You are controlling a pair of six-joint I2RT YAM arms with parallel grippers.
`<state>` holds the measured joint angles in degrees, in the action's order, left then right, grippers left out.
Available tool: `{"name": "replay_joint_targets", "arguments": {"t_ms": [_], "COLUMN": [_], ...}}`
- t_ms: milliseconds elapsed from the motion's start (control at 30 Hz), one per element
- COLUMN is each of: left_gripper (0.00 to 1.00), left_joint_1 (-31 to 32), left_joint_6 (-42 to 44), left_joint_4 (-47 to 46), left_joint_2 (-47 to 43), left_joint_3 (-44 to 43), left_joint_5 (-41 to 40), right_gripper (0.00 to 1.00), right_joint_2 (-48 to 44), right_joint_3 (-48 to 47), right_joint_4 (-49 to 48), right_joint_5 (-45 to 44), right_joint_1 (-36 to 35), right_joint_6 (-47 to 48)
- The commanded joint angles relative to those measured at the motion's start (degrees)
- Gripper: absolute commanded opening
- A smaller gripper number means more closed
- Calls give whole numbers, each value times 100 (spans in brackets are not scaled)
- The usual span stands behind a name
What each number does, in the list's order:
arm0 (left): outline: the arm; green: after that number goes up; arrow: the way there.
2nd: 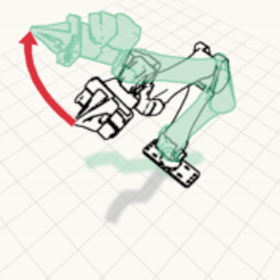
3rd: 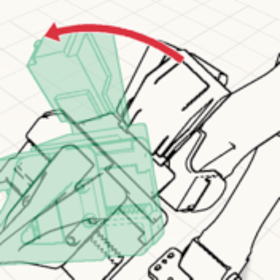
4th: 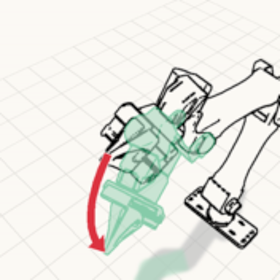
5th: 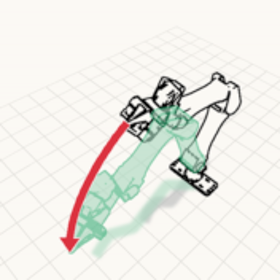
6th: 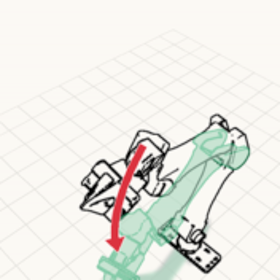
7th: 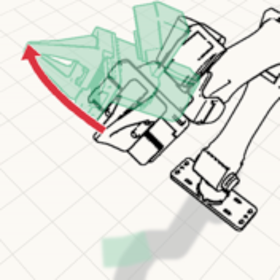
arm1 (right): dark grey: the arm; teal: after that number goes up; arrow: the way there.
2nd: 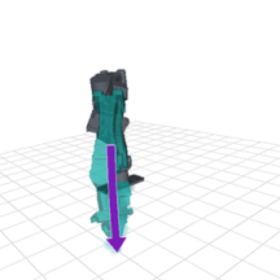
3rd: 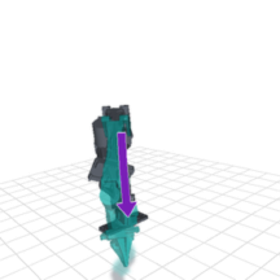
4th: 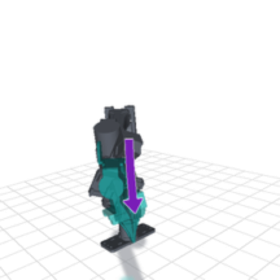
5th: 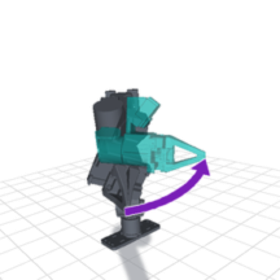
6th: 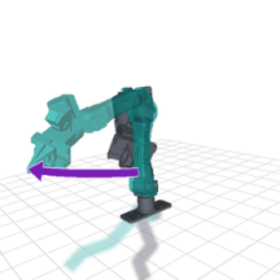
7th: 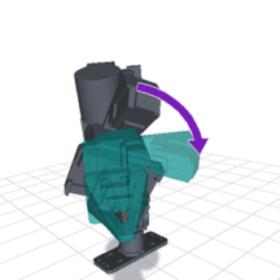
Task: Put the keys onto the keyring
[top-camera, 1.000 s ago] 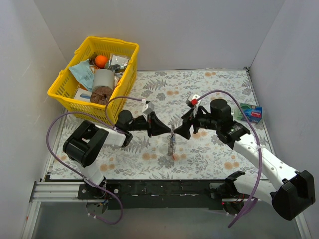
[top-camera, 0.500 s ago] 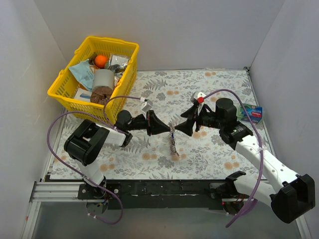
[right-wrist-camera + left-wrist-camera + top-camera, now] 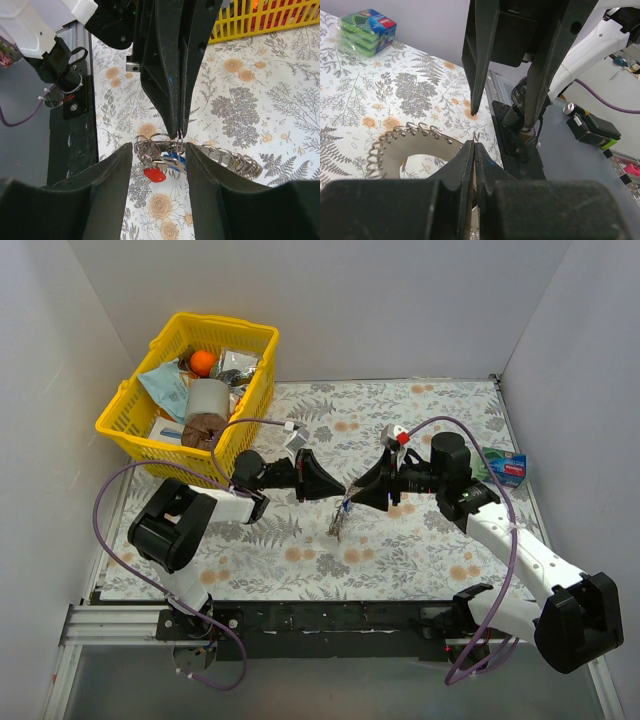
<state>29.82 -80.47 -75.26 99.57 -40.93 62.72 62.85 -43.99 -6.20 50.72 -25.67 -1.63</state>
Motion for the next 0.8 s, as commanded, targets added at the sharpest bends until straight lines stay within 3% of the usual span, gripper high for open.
{"name": "replay_joint_targets", "arguments": {"t_ms": [0,767], "left_gripper": [0,0], "left_joint_1": [-20,6], "left_joint_6": [-83,-285], "left_joint_4": [-2766,-2792], "left_joint_2": [-359,-403], "left_joint_3": [-258,-478], "left_joint_5": [109,267], "right_gripper": [54,52], "right_joint_2": [17,210], "right_joint_3": [-31,66], "right_joint_4": [-207,-514], "right_joint_5": [246,35], "right_joint_1": [9,9], "right_joint_6": [5,-171]}}
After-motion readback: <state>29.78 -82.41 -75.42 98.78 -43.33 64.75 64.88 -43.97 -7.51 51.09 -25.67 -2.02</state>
